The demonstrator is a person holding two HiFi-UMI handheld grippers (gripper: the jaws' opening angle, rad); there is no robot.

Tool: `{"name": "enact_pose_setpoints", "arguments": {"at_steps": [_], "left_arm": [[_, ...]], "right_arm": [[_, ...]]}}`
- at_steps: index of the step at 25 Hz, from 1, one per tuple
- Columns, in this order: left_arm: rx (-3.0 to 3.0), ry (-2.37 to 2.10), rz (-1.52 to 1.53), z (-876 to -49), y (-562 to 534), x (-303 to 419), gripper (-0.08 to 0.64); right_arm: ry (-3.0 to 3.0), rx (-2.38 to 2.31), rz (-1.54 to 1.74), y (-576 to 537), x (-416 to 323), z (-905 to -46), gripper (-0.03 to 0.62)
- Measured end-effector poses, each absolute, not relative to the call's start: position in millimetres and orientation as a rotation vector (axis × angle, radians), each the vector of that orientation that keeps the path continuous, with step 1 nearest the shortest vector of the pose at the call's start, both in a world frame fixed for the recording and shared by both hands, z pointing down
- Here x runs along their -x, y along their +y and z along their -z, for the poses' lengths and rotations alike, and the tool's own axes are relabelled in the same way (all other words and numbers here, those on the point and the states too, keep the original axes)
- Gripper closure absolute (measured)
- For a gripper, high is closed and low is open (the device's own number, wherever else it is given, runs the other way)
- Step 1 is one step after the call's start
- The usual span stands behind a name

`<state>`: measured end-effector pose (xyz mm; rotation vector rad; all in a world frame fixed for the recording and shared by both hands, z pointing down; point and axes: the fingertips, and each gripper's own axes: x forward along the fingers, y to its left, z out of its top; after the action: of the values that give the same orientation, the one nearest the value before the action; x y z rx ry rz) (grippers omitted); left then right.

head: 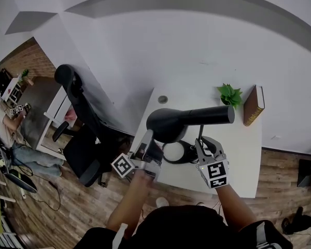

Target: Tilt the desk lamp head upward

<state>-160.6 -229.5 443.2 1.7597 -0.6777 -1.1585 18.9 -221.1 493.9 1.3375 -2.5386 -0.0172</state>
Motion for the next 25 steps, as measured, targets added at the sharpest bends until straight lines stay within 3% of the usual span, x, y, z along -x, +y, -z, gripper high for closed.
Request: {"name": "enact_pose_setpoints", "arguments": {"at_steps": [25], "left_arm": [[-2.076,-0.803,1.182,-336.6,-243.7,201.9,0.520]], "right_arm": [[-2.542,-1.321,0.012,-219.2,-15.3,-497.1,0.556]]}}
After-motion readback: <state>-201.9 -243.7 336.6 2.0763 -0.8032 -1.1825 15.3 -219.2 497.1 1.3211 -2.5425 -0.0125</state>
